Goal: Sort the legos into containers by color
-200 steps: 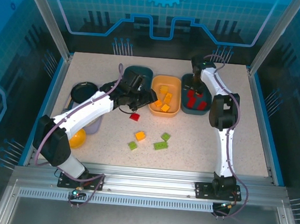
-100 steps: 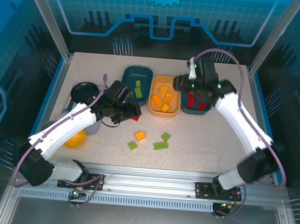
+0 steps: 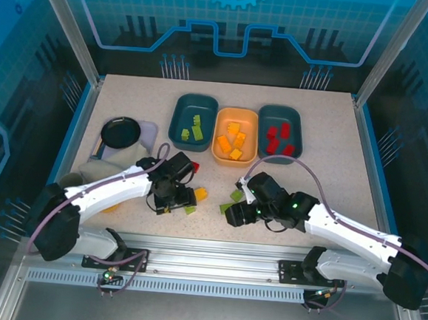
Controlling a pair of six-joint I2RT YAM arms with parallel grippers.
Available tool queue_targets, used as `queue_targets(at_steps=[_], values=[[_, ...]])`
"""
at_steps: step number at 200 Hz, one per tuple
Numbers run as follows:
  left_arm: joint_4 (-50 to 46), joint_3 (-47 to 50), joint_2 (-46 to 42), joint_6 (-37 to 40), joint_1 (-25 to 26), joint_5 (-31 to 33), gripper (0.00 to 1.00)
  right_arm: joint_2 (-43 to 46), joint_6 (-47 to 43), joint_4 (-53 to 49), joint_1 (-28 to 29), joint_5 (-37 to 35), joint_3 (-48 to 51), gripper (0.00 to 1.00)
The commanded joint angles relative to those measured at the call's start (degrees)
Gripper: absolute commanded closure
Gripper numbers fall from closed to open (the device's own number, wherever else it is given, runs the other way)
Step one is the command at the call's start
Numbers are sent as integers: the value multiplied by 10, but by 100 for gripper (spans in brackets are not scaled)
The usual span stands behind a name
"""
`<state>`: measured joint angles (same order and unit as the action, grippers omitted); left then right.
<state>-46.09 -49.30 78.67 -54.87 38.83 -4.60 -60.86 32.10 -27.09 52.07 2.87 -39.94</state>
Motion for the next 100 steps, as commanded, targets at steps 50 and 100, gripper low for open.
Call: queue_targets(at_steps=[50,100], values=[[62,-16,113,-79,19,1,27,30,13,6,9,-14,1,28],[60,-32,156,-79,28,22,35,23,8,13,7,-1,8,29]])
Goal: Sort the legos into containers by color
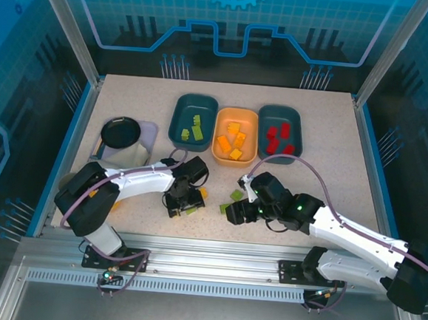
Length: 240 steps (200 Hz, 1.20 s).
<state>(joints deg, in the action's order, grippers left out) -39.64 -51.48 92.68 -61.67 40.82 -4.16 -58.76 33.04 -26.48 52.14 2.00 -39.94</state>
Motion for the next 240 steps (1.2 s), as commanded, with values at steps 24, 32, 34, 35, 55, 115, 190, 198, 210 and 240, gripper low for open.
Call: queue_targets(at_steps=[24,32,34,35,55,115,190,198,210,240], values=[[1,-2,24,-10,8,32,52,-8,-4,12,3,14,6,29],[0,-4,25,-9,8,36,59,-11,-5,14,1,17,4,29],[-2,-5,25,-8,8,37,60,-12,-6,14,1,19,3,29],[-3,-5,24,-8,8,39,61,-12,-6,14,1,19,3,29],[-26,-15,3,-5,9,60,74,-23,-13,16,-3,26,-9,29],[-114,-137,-88,91,-76,102,78,-65,19,126,-32,17,-82,30],[-104,-497,205,204,-238,67,79,-292,64,208,-114,-17,-297,27],[-114,-540,241,207,-245,71,79,-310,60,188,-122,-16,-323,28],[-137,-613,302,212,-251,81,79,-336,59,164,-132,-7,-350,27],[-179,-746,414,208,-266,101,78,-387,75,142,-162,44,-378,28]])
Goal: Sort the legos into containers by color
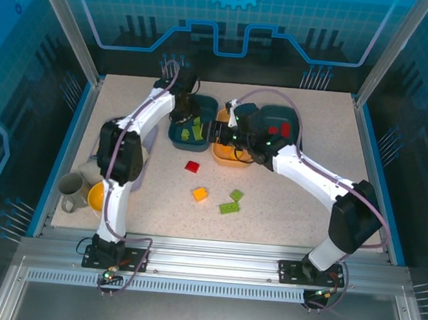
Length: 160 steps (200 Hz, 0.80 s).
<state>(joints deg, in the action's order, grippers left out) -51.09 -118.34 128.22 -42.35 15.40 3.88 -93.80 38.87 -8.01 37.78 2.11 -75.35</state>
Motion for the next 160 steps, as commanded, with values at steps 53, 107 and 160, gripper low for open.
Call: queue_targets(at_steps=[53,107,160], values=[[-53,-108,107,-3,-26,12,69,-74,-33,-109,-11,44,-54,28],[-62,-118,61,6,-21,-5,39,-98,-120,-191,40,-15,-77,28],[-33,93,-192,-32,-25,-1,31,-202,-277,-301,110,-73,-166,27]])
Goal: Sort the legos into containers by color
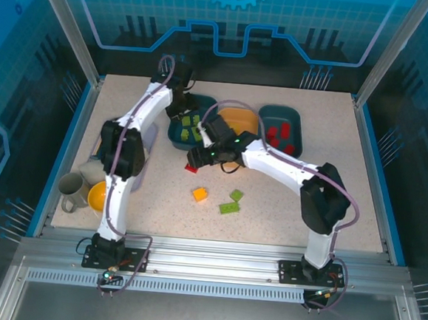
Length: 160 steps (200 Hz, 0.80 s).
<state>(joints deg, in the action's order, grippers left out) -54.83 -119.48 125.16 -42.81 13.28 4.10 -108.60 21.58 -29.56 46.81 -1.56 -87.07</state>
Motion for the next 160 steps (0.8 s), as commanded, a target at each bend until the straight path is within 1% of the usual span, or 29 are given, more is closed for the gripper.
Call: queue_targets(at_steps=[1,22,44,56,72,90,109,119,139,160], values=[[7,113,-169,-30,-4,-5,31,-57,-107,-88,21,-38,-51,27],[54,290,-319,-59,-8,-33,28,-99,-152,-111,33,-61,-89,25],[67,445,-455,-89,-7,-45,28,-135,-174,-126,34,-71,-126,22],[69,517,-528,-104,-7,-51,28,-160,-184,-141,33,-73,-153,22],[54,583,-607,-116,-6,-56,27,-191,-189,-154,33,-77,-183,21],[23,626,-675,-120,-4,-58,27,-217,-192,-158,33,-77,-208,22],[-8,643,-721,-117,-4,-58,28,-244,-196,-172,32,-75,-238,23],[-21,644,-736,-115,-4,-58,28,-268,-196,-180,31,-78,-255,24],[-37,641,-752,-112,-4,-57,28,-286,-201,-180,30,-77,-275,26],[-42,640,-760,-112,-4,-59,28,-307,-199,-199,29,-75,-304,32]])
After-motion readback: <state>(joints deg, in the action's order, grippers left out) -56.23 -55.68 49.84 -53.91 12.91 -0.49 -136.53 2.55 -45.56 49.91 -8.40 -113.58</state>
